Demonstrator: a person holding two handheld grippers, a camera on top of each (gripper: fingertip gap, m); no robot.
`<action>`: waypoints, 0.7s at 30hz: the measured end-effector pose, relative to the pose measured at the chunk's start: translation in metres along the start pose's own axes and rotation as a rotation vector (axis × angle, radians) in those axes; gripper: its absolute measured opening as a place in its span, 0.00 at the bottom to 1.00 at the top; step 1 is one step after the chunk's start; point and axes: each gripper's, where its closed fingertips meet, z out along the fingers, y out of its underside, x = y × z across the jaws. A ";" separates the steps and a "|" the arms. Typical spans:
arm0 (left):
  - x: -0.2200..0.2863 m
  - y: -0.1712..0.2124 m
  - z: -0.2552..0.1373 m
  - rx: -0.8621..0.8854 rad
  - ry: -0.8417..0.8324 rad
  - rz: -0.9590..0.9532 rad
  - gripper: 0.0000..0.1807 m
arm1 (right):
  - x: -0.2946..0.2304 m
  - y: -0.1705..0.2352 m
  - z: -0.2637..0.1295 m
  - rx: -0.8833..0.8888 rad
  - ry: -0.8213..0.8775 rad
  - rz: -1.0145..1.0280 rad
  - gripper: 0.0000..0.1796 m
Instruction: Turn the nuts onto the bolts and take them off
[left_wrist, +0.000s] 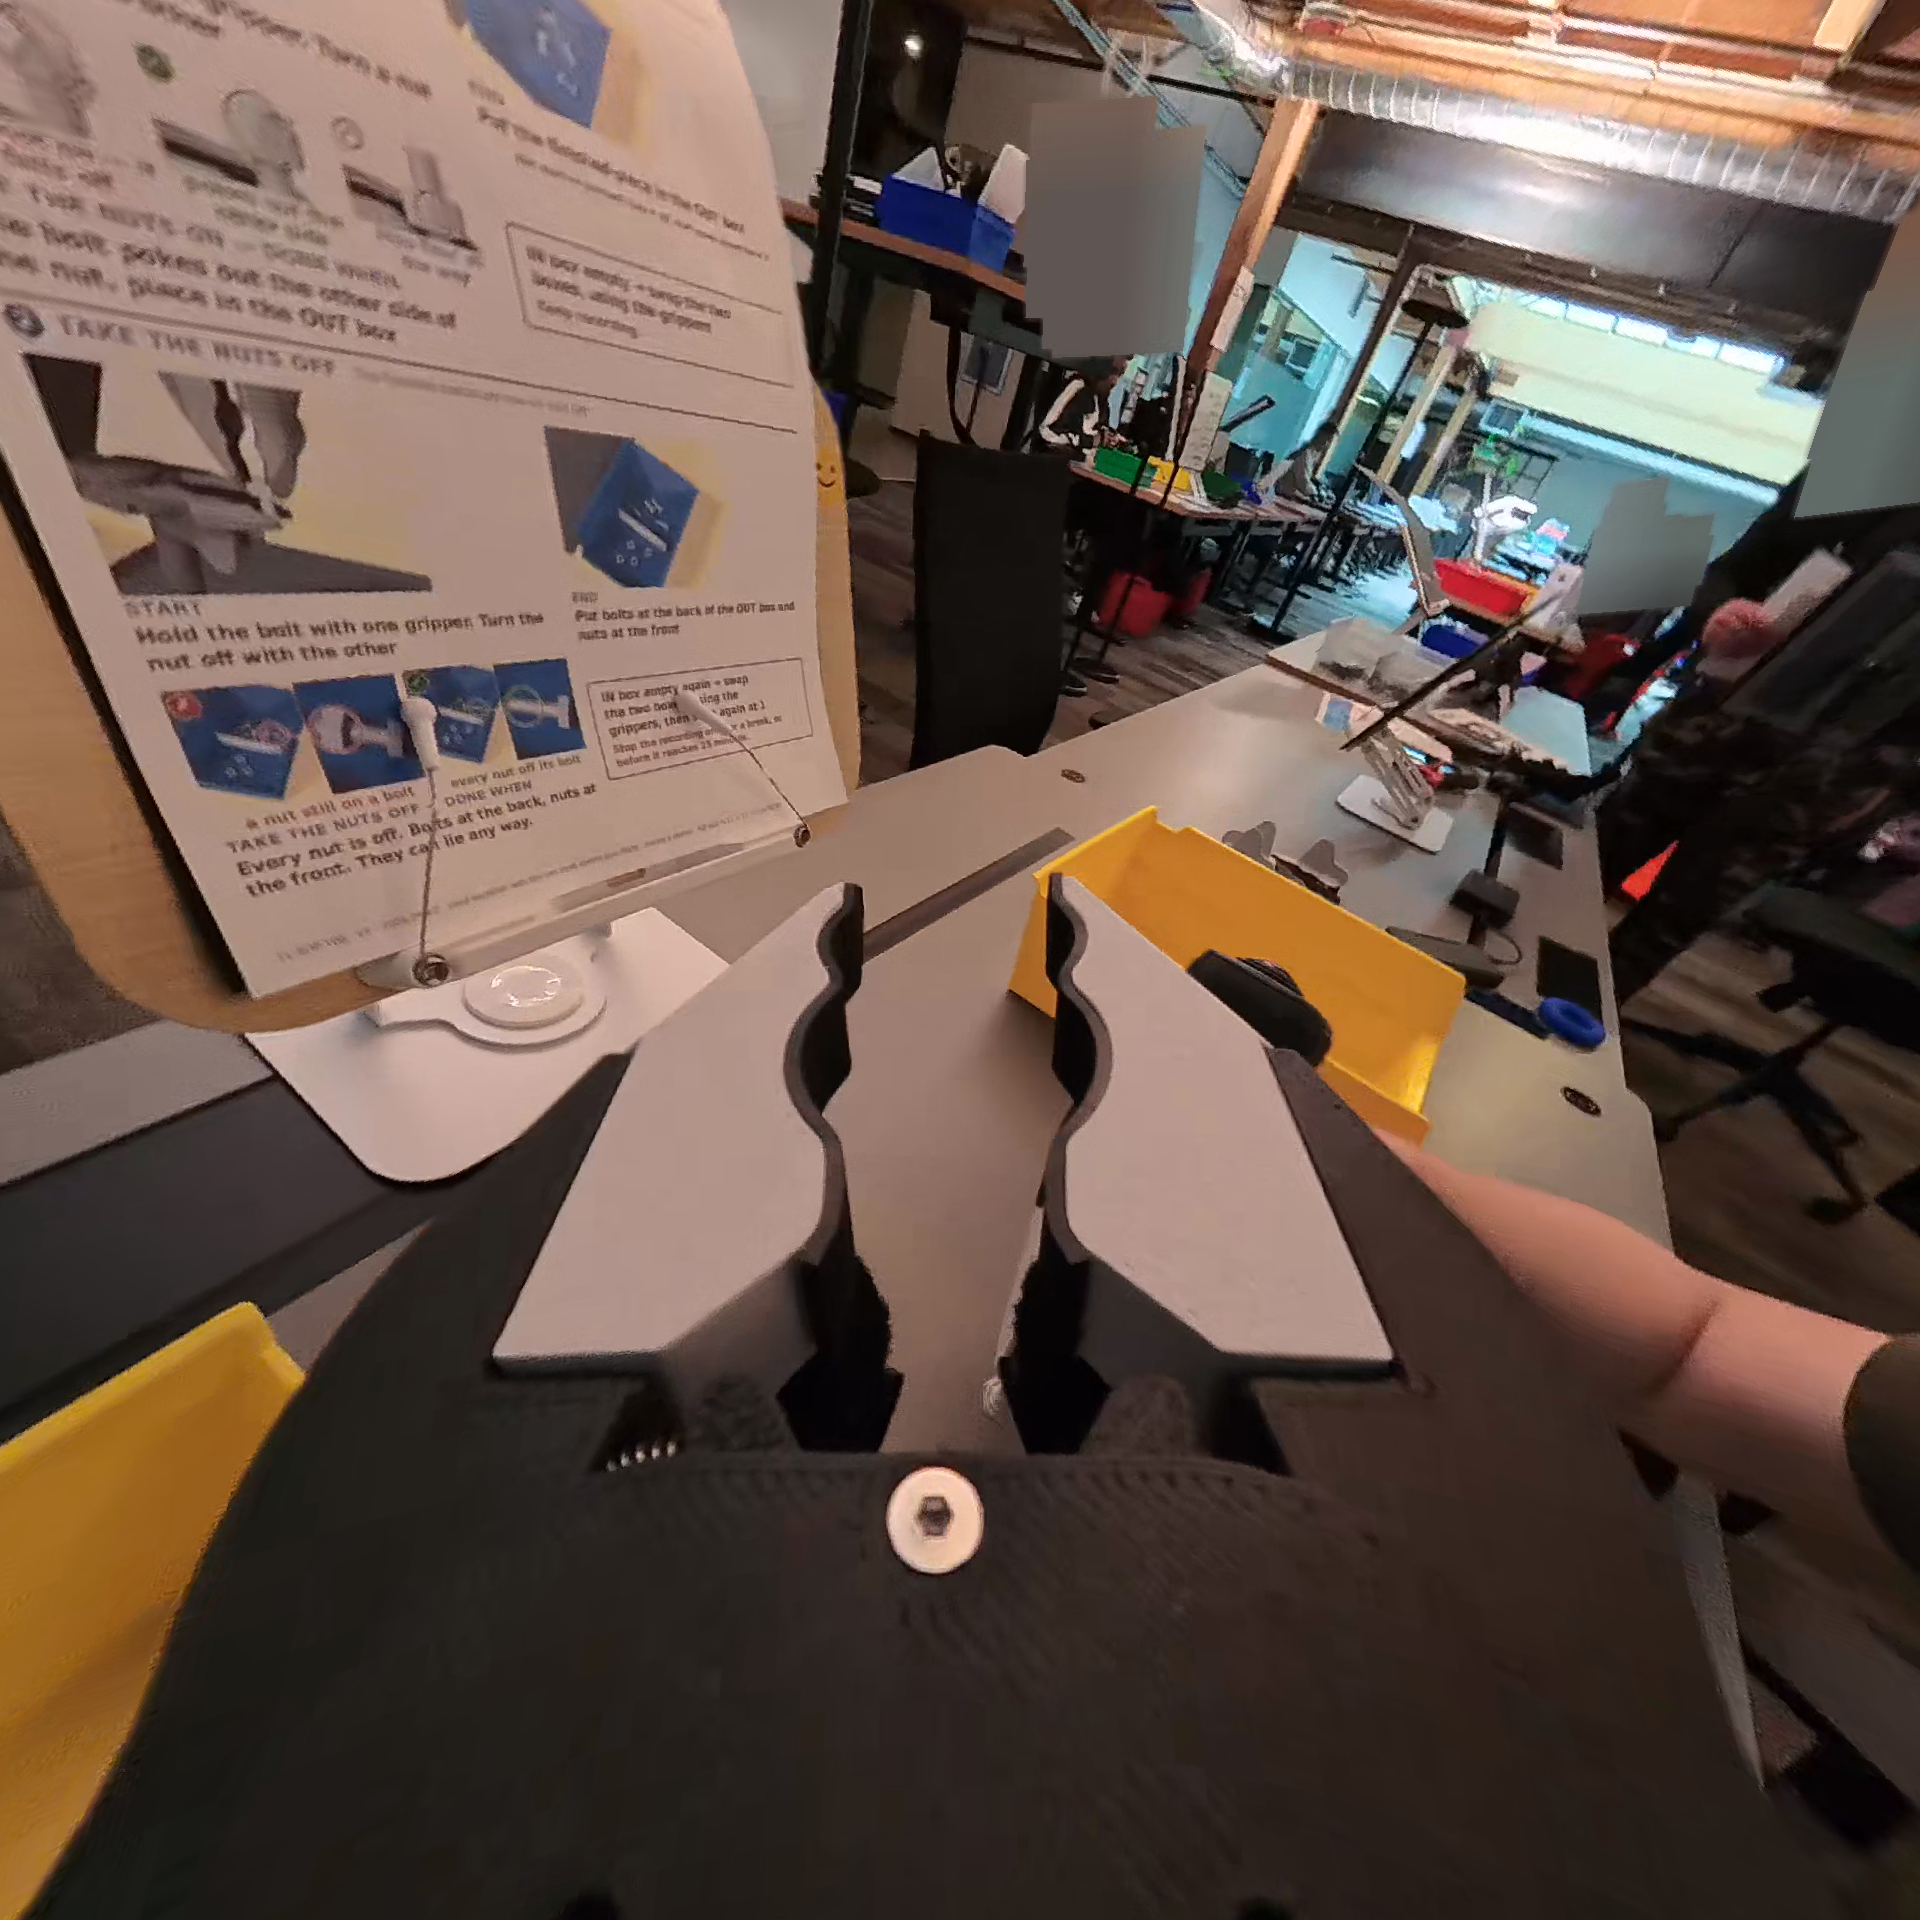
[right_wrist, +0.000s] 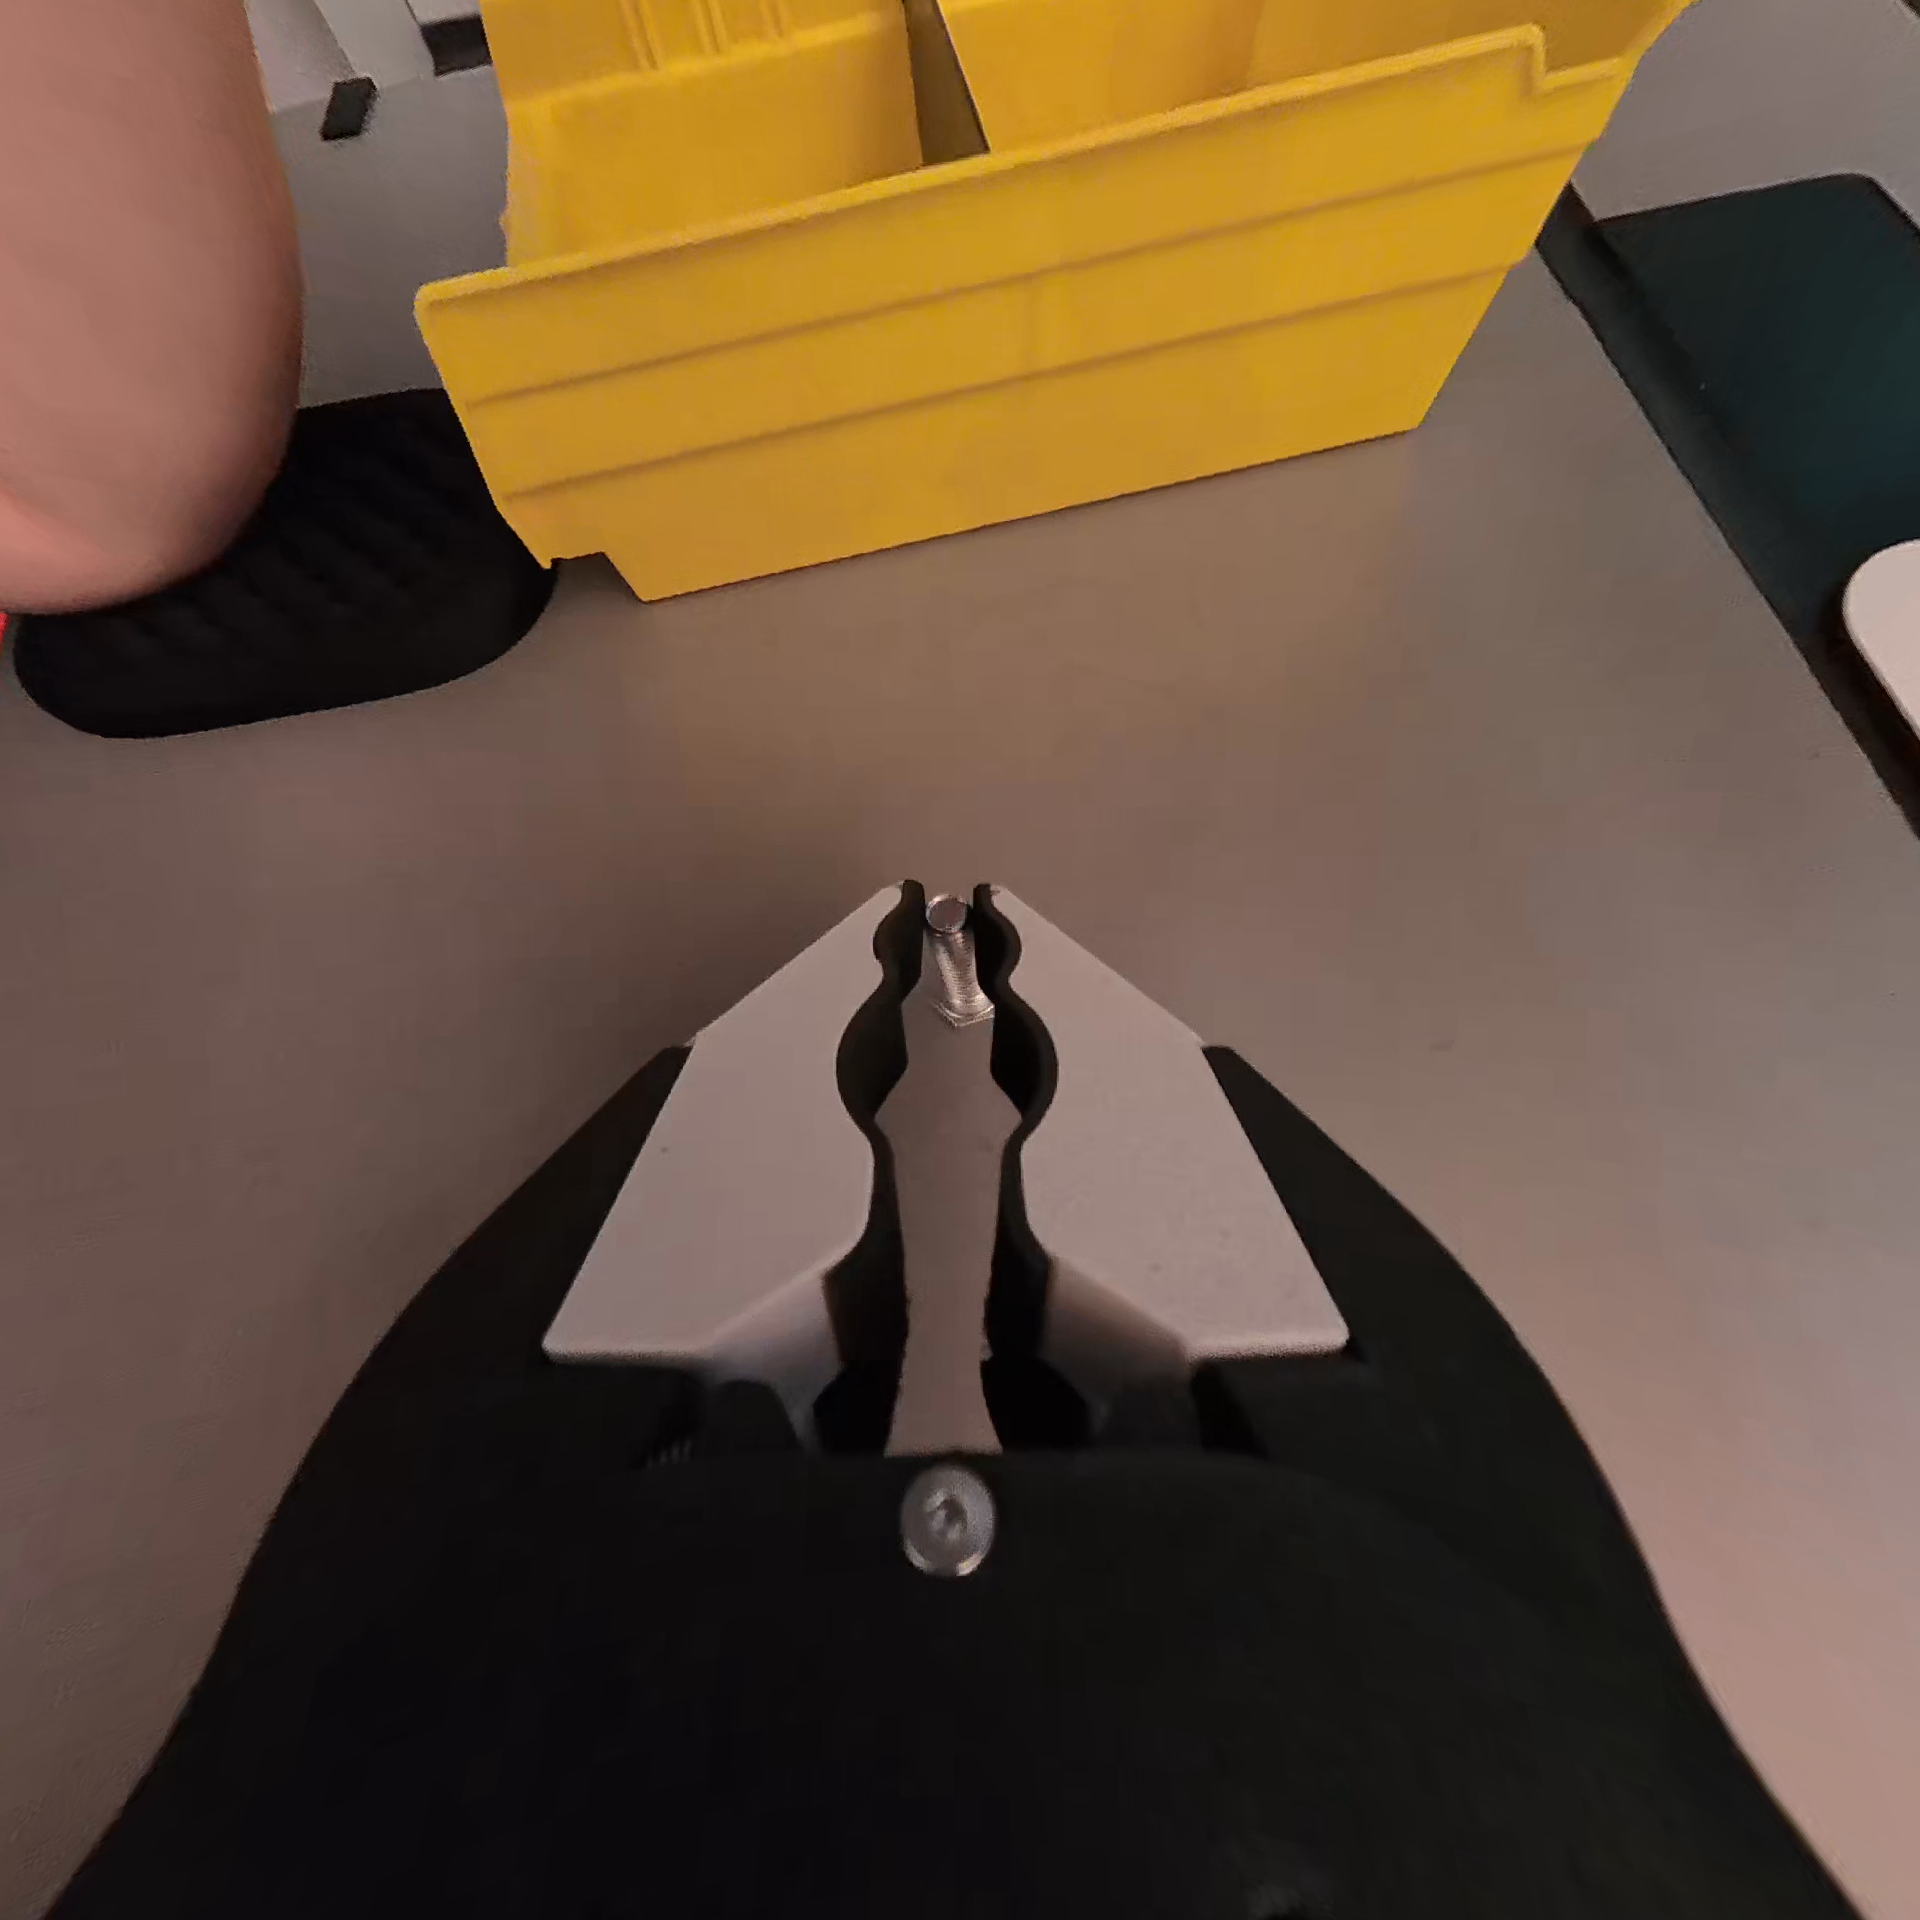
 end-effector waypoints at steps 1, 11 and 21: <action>0.004 0.001 0.000 -0.011 0.016 0.017 0.19 | 0.001 0.001 0.000 0.000 -0.004 0.014 0.05; 0.023 0.004 0.002 -0.038 0.065 0.162 0.25 | 0.007 0.018 0.004 -0.035 -0.037 0.063 0.05; 0.043 0.024 0.016 -0.009 0.119 0.386 0.37 | -0.003 -0.048 -0.072 0.173 0.011 0.005 0.05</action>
